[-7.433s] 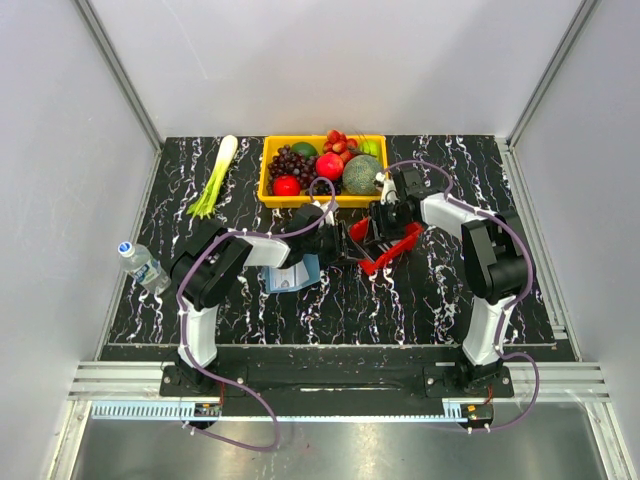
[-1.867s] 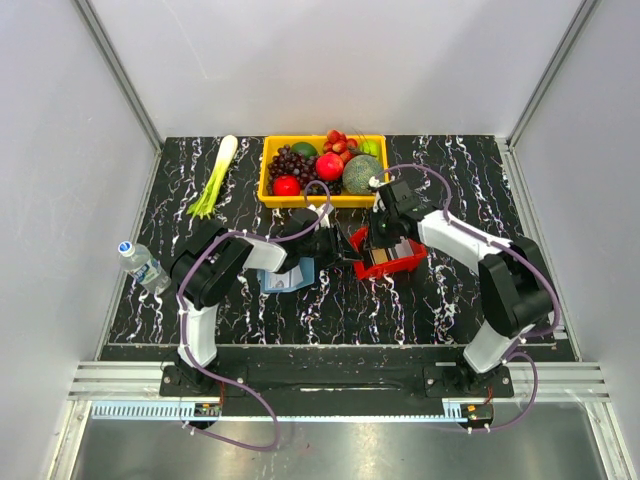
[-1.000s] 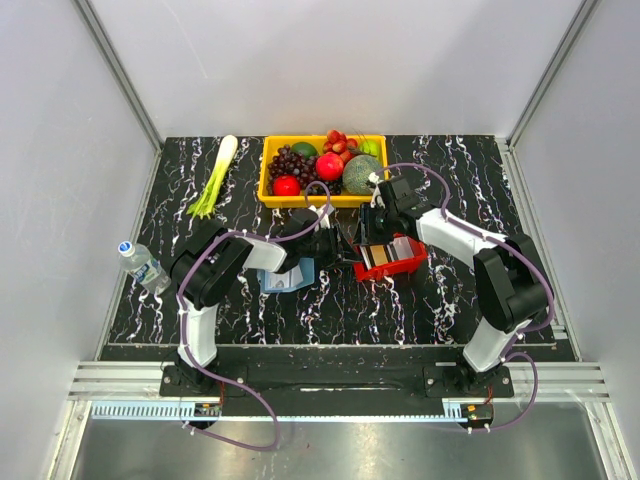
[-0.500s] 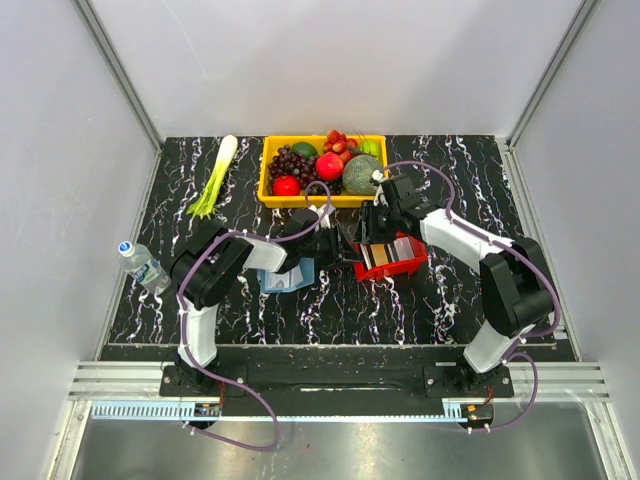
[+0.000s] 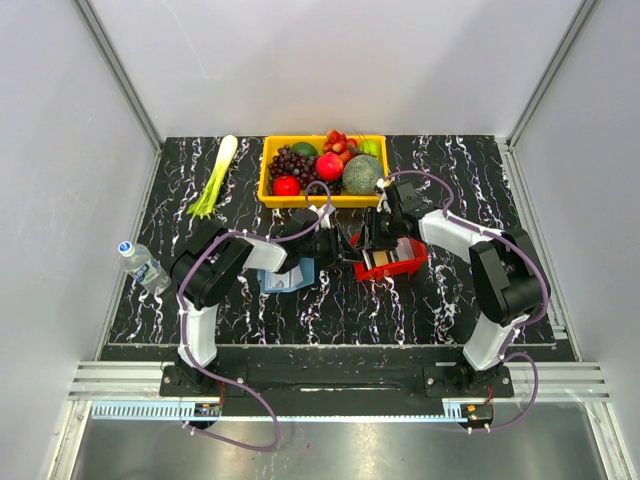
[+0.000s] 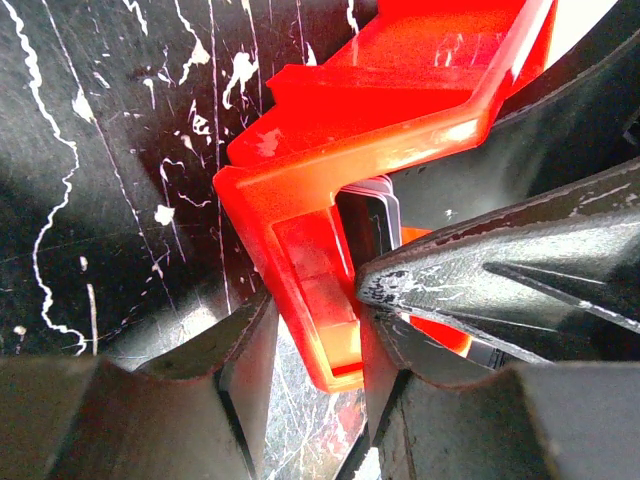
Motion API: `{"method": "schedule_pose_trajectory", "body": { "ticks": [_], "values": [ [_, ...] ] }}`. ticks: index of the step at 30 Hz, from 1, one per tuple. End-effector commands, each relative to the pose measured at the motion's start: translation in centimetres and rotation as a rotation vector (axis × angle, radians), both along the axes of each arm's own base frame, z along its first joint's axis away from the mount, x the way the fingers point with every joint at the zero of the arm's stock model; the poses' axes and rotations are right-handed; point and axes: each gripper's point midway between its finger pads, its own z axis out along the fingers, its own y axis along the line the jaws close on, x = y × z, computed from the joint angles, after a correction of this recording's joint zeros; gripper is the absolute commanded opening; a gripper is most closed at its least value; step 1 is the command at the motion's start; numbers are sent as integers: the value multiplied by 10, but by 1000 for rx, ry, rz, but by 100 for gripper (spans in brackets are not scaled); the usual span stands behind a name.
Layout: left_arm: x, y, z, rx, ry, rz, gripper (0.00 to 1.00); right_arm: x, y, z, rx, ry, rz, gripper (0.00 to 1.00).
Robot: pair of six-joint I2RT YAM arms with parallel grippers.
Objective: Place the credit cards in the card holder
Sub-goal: Pick up the credit card from the storage box.
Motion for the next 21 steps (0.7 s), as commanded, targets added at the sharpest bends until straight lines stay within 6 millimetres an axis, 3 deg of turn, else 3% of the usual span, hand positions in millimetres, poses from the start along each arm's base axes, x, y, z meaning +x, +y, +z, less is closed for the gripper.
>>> {"method": "schedule_pose_trajectory", "body": {
  "ticks": [1, 8, 16, 18, 21],
  "values": [
    [9, -5, 13, -9, -81, -5, 30, -5, 15, 11, 126, 23, 29, 46],
    [8, -5, 12, -9, -79, -6, 30, -7, 21, 15, 163, 36, 59, 19],
    [8, -6, 11, -12, -72, -9, 30, -8, 27, 35, 211, 13, 85, 0],
    [9, -6, 12, -14, -73, -7, 30, -10, 28, 40, 226, 12, 94, 1],
    [9, -6, 12, -16, -74, -10, 30, -14, 31, 43, 245, 19, 112, 10]
  ]
}}
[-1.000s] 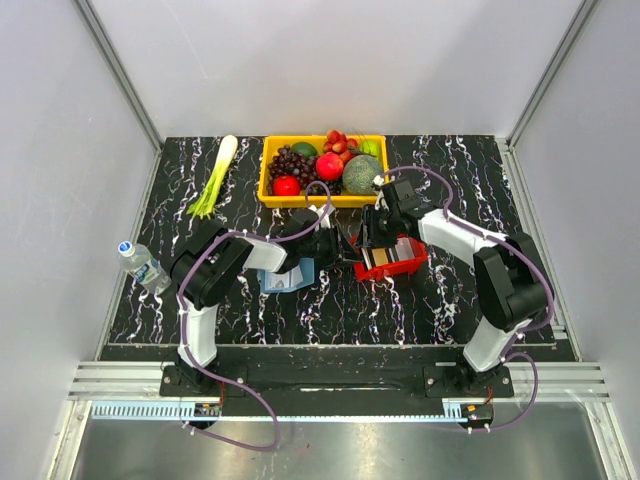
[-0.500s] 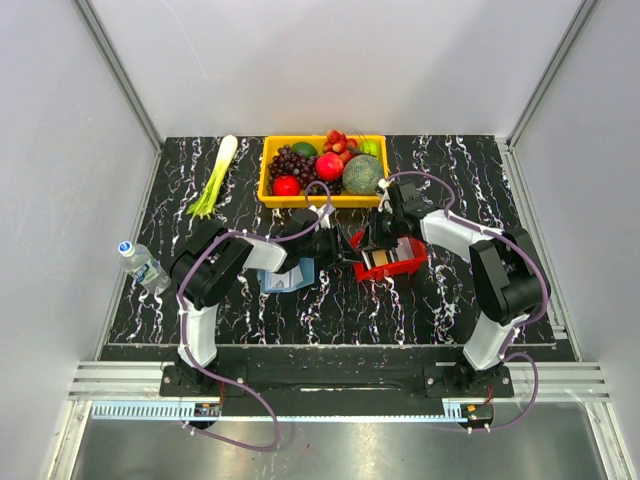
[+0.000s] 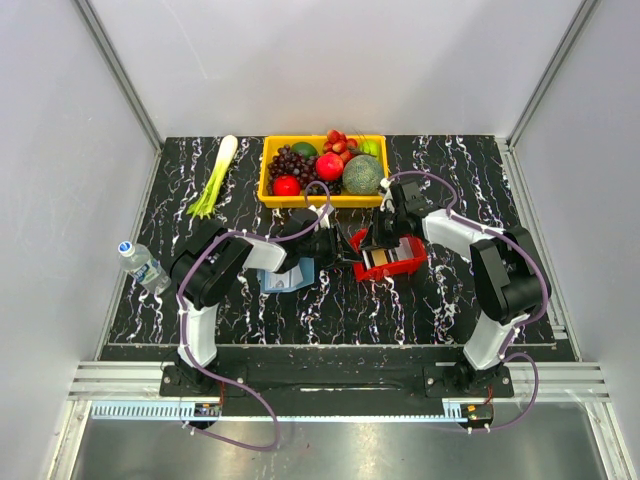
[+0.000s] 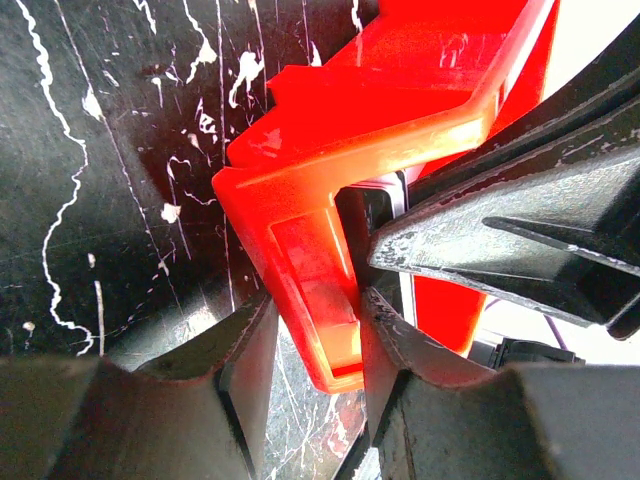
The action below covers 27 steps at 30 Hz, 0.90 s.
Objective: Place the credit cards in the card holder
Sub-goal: Pick up the credit card from the storage box.
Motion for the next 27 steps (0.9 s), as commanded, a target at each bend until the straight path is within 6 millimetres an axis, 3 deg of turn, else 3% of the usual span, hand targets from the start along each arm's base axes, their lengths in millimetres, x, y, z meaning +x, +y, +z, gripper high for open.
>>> {"method": "schedule_pose_trajectory", "body": {
  "ticks": [1, 4, 16, 19, 21, 22, 27],
  "values": [
    [9, -7, 13, -18, -80, -8, 30, -16, 31, 40, 176, -3, 110, 13],
    [9, -7, 13, -17, -81, -7, 30, -20, 32, 36, 186, 17, 125, 21],
    [9, -8, 13, -17, -81, -7, 30, -26, 36, 37, 215, 38, 148, 29],
    [9, -8, 14, -18, -80, -10, 30, -26, 35, 33, 209, 47, 145, 24],
    [9, -8, 13, -17, -79, -8, 30, -26, 35, 31, 208, 49, 146, 10],
    [9, -8, 13, -17, -81, -7, 30, -26, 35, 31, 206, 50, 144, 7],
    [9, -8, 13, -18, -80, -8, 30, -27, 36, 36, 216, 38, 152, 2]
  ]
}}
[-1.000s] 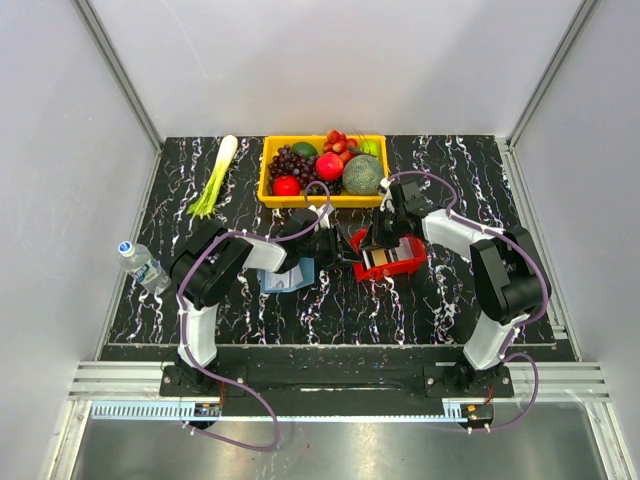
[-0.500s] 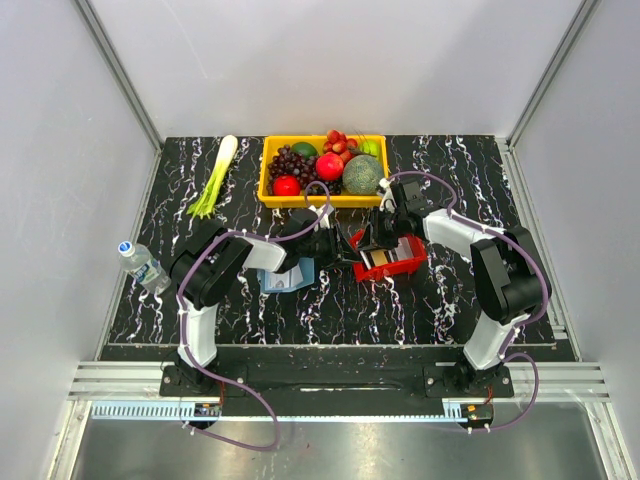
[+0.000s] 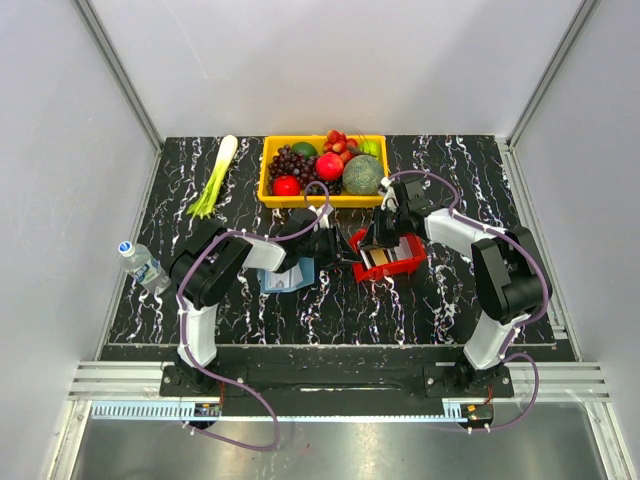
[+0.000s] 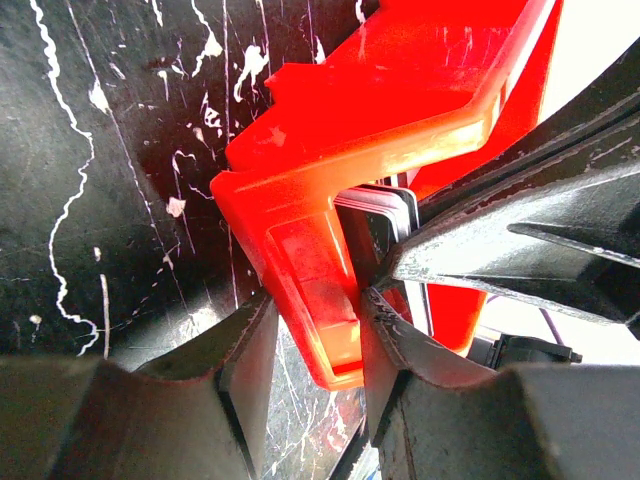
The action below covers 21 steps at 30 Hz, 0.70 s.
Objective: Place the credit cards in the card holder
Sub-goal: Pick up the credit card from the storage box.
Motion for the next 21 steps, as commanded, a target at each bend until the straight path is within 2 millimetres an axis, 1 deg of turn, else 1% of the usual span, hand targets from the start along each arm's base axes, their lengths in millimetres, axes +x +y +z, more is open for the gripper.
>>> {"method": "schedule_pose_trajectory", "body": {
  "ticks": [1, 4, 6, 7, 13, 15, 16, 18, 21],
  "values": [
    [11, -10, 14, -16, -92, -2, 30, -24, 33, 32, 161, 23, 122, 4],
    [10, -10, 13, -18, -89, -2, 30, -25, 34, 36, 174, 21, 127, 6],
    [10, -9, 14, -18, -89, -2, 30, -24, 33, 36, 169, 19, 113, 4],
    [10, -10, 13, -17, -91, -3, 30, -23, 32, 36, 164, 17, 107, 0],
    [10, -9, 14, -16, -94, -1, 30, -19, 26, 41, 132, -24, 64, 0],
    [11, -9, 16, -19, -95, 0, 30, -20, 27, 45, 142, -26, 72, 6],
    [11, -9, 16, -19, -98, -1, 30, -23, 29, 46, 157, -21, 92, 7],
    [11, -10, 15, -18, -97, -1, 30, -27, 32, 45, 180, 4, 110, 12],
    [11, -10, 15, -19, -95, -2, 30, -29, 34, 41, 193, 18, 117, 13]
  ]
}}
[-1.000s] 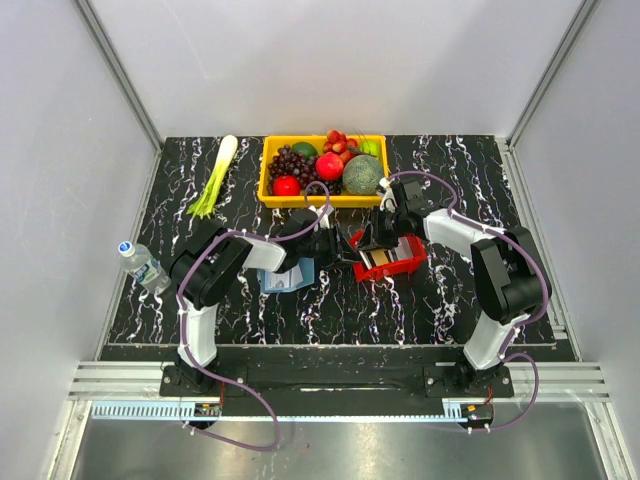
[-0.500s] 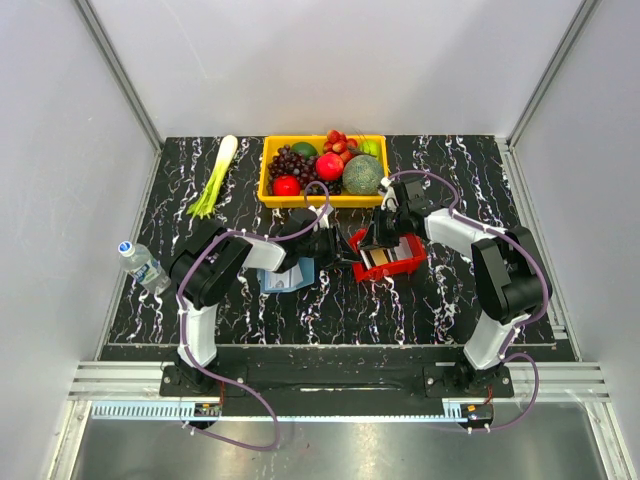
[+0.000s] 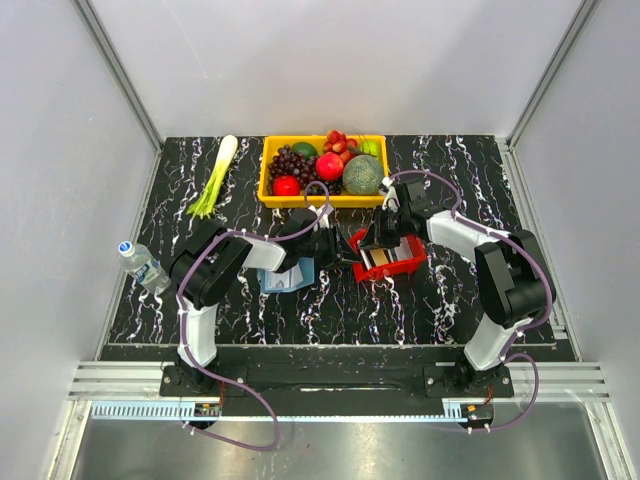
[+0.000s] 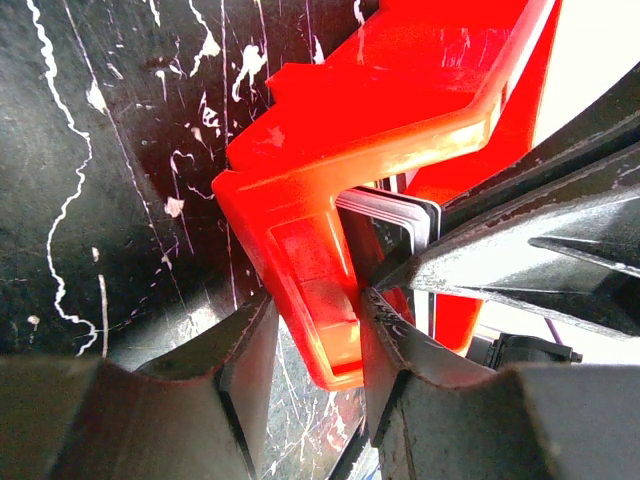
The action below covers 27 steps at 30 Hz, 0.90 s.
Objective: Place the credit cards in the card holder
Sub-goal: Pick up the credit card from the storage box.
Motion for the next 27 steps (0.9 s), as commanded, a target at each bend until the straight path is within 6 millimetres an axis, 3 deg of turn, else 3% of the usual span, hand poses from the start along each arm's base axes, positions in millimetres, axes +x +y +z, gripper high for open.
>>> {"method": "schedule_pose_trajectory", "body": {
  "ticks": [1, 16, 24, 27],
  "values": [
    [11, -10, 16, -19, -99, 0, 30, -27, 35, 33, 182, 42, 122, 10],
    [10, -10, 16, -19, -95, -4, 30, -32, 45, 27, 254, 104, 152, 16],
    [10, -10, 14, -16, -92, -5, 30, -24, 34, 12, 168, 91, 78, 3],
    [10, -9, 14, -15, -93, -2, 30, -15, 26, 21, 129, 19, 34, 11]
  ]
}}
